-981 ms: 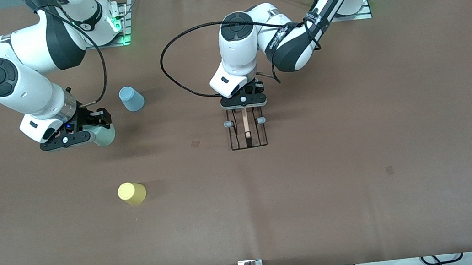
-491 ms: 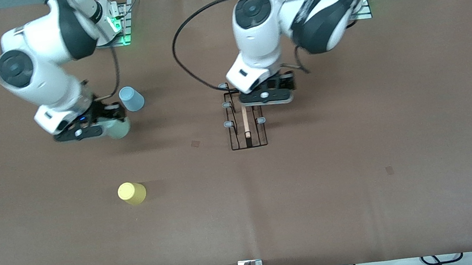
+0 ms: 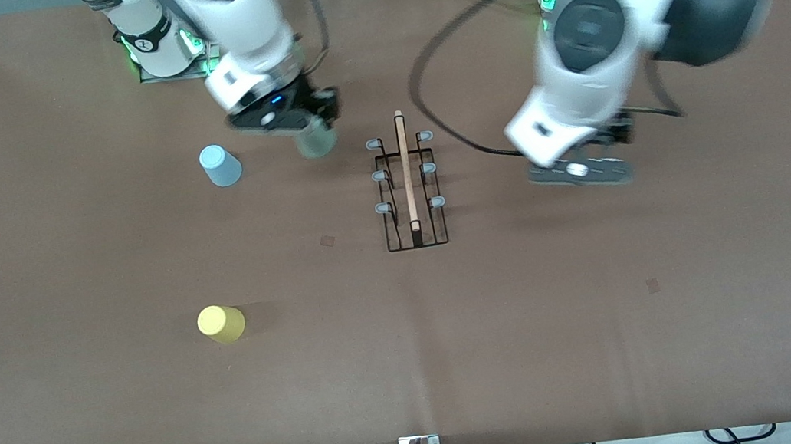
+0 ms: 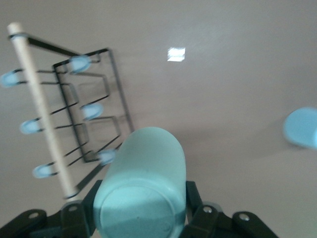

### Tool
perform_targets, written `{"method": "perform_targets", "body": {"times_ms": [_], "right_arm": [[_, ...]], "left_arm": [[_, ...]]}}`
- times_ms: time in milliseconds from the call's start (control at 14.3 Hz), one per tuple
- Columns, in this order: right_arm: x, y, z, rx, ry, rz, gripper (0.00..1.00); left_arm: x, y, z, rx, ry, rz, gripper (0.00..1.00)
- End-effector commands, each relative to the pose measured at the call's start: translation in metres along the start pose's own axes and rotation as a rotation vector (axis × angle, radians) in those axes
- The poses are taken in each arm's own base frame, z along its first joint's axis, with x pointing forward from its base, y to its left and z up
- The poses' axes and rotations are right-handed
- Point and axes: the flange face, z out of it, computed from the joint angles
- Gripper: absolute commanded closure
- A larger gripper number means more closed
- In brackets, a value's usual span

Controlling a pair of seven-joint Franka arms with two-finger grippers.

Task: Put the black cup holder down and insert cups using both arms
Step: 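Set down the holder and open the left gripper while the right gripper carries the cup, then lower the blue cup onto a holder peg and open the right gripper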

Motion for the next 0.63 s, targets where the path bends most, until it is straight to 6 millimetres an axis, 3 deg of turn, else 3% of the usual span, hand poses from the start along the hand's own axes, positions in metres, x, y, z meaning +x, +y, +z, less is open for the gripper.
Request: {"method": "perform_targets", "body": {"times_ms": [0, 140, 210, 350, 421, 561], "right_arm": [[-0.001, -0.027, 0.031, -0.001, 0.032, 0.047, 0.80], [-0.011, -0.038, 0.049, -0.003, 0.055, 0.048, 0.80], [-0.014, -0.041, 0.056, 0.001, 0.058, 0.050, 0.80], [-0.019, -0.047, 0.067, 0.007, 0.069, 0.046, 0.79], [-0.023, -0.050, 0.073, -0.003, 0.075, 0.028, 0.79], [-0.028, -0.056, 0.085, -0.013, 0.076, 0.007, 0.78]], "left_arm": [[0.001, -0.071, 0.007, -0.057, -0.034, 0.013, 0.00], [0.001, -0.127, 0.014, -0.193, -0.050, -0.072, 0.00], [0.001, -0.146, 0.009, -0.253, -0.037, -0.104, 0.00], [0.000, -0.170, 0.007, -0.264, -0.025, -0.158, 0.00], [-0.002, -0.194, 0.003, -0.270, -0.007, -0.198, 0.00], [-0.007, -0.210, -0.021, -0.273, 0.044, -0.219, 0.00]]}}
